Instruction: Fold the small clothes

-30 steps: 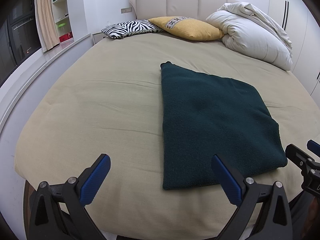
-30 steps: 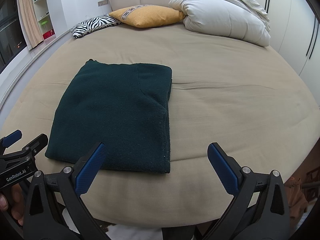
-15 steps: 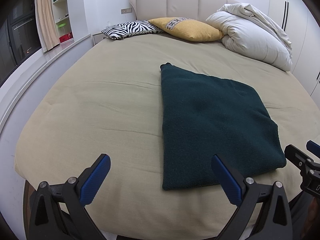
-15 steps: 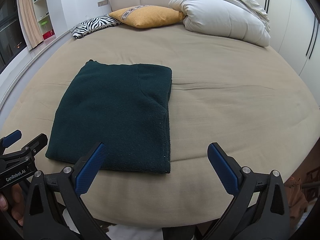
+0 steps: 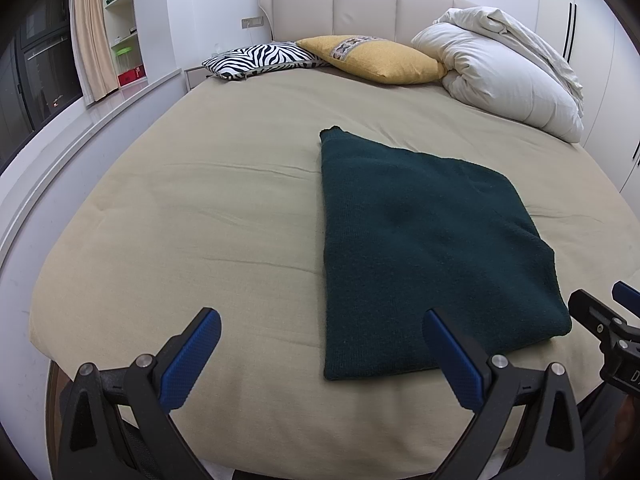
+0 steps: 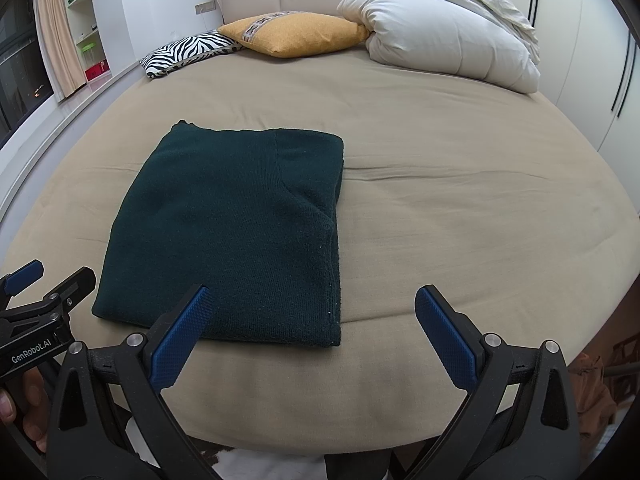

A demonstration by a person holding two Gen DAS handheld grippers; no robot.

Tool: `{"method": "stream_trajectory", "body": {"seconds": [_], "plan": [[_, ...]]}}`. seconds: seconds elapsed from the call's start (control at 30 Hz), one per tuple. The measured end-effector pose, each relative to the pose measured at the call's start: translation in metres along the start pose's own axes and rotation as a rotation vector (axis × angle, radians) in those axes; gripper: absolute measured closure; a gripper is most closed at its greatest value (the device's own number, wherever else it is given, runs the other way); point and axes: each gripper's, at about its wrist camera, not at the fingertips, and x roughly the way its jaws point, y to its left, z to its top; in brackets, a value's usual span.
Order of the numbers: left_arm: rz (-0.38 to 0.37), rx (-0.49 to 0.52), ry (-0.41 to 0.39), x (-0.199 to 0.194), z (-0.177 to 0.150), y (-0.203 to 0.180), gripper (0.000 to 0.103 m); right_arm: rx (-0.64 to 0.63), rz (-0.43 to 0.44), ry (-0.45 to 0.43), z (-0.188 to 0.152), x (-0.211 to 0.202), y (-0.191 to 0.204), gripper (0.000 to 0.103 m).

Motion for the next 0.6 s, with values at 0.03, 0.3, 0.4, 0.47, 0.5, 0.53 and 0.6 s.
{"method": "stream_trajectory", "body": {"seconds": [0.03, 0.3, 0.4, 0.47, 0.5, 0.53, 0.6], "plan": [[0.001, 0.000, 0.000, -0.0001, -0.0002, -0.0003, 0.000, 0.000, 0.001, 0.000, 0.0001, 0.0000, 0.0000, 0.000], [0.001, -0.001, 0.000, -0.0003, -0.0004, -0.0010, 0.000, 0.004, -0.001, 0.001, 0.0002, -0.0010, 0.0013, 0.000], [0.003, -0.001, 0.000, -0.0009, -0.0003, -0.0015, 0.000, 0.005, -0.001, 0.002, 0.0004, -0.0011, 0.0016, 0.000], [0.002, -0.003, 0.001, -0.0004, -0.0007, -0.0014, 0.000, 0.006, -0.001, 0.002, -0.0003, -0.0011, 0.0018, 0.000], [0.003, -0.004, 0.002, -0.0008, -0.0003, -0.0014, 0.000, 0.006, -0.002, 0.003, -0.0002, -0.0011, 0.0017, 0.000], [0.004, -0.005, 0.002, -0.0016, -0.0007, -0.0018, 0.000, 0.006, -0.001, 0.003, -0.0002, -0.0011, 0.0016, 0.000], [0.006, -0.005, 0.003, -0.0020, -0.0013, -0.0024, 0.000, 0.006, -0.001, 0.003, -0.0003, -0.0010, 0.0016, 0.000]]}}
